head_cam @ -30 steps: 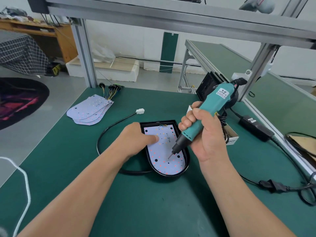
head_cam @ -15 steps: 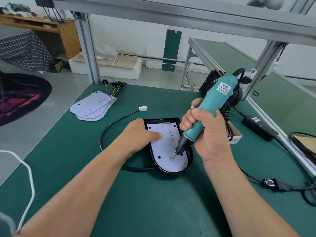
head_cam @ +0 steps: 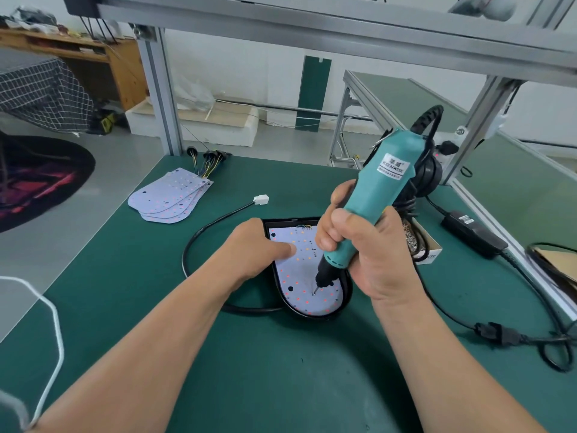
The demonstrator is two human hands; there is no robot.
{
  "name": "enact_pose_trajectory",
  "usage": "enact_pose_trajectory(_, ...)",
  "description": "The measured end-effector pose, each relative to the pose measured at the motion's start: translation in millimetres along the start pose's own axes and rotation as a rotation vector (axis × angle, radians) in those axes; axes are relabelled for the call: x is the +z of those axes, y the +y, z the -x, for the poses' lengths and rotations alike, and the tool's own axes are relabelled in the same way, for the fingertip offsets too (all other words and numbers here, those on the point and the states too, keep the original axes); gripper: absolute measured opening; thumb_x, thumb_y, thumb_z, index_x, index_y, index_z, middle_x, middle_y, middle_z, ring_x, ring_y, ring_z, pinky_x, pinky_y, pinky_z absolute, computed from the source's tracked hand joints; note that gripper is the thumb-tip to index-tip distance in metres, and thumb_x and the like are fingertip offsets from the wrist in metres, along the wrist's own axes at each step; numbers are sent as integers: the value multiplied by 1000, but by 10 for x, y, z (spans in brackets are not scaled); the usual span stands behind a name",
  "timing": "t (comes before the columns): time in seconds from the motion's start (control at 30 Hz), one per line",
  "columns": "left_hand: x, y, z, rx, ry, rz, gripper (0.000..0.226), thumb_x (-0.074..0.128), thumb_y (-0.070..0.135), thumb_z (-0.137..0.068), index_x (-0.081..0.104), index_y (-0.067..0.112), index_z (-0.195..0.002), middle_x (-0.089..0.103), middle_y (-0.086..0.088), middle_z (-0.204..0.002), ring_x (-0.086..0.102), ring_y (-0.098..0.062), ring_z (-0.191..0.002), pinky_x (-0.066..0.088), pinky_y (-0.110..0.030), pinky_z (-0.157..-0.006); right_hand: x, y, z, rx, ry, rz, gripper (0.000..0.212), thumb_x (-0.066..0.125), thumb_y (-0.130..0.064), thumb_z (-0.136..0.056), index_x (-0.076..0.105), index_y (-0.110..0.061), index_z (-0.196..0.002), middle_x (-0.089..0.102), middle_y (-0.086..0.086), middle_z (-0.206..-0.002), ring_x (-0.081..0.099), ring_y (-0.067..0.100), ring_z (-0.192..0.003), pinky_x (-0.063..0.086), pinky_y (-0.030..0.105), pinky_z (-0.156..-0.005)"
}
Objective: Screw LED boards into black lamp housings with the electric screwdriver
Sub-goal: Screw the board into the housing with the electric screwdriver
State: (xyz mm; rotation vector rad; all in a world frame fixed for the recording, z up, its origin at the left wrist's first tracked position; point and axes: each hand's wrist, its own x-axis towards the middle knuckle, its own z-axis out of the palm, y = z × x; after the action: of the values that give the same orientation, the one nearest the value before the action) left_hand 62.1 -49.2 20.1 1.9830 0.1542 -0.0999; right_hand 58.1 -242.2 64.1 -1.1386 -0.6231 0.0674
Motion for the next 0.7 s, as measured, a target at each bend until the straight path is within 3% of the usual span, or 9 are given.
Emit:
enact_pose_trajectory(0.07,-1,-11,-3,-4,0,0,45,77,36,-69,72,4,-99,70,-19,-87,54,-20,-73,43,-35,-72,17,0,1,14,-8,-10,12,64,-11,-86,60,-18,-95,44,6,-65,46,24,-55,45,34,-61)
enact_pose_trajectory(0.13,-4,-16,-8,-1,-4,-4,45,77,35,-71,69,0,-98,59,-7,-76,48,-19,-71,39,-35,-70,20,10,-3,24,-40,-10,11,64,-11,-87,59,-18,-93,43,7,-65,46,24,-54,45,34,-61)
enact_pose_trajectory(0.37,-11,-9,-6,19,-18,-16,24,81,27,-80,75,11,-96,68,-1,-84,57,-22,-76,46,-36,-74,-52,-16,10,45,-82,-10,18,65,-11,-85,61,-15,-102,46,8,-65,52,27,-59,47,36,-67)
enact_pose_trajectory(0.47,-16,4,6,21,-16,-37,17,82,23,-85,78,17,-100,79,1,-97,72,-29,-90,58,-40,-88,-70,-45,18,33,-68,-54,18,65,-9,-86,63,-12,-103,47,9,-66,51,27,-60,46,38,-67)
enact_pose_trajectory(0.6,-24,36,46,18,-43,-61,20,81,24,-85,78,17,-104,79,-7,-107,72,-32,-106,57,-51,-100,-86,-90,31,-31,-102,-40,21,63,-6,-83,63,-11,-103,50,8,-66,51,28,-59,45,37,-67)
enact_pose_trajectory(0.7,-12,33,46,60,-55,-83,19,81,26,-87,78,23,-105,80,3,-104,73,-22,-104,57,-46,-99,-92,-108,21,-42,-156,-124,22,60,-5,-81,63,-13,-102,50,5,-66,48,24,-60,45,35,-66)
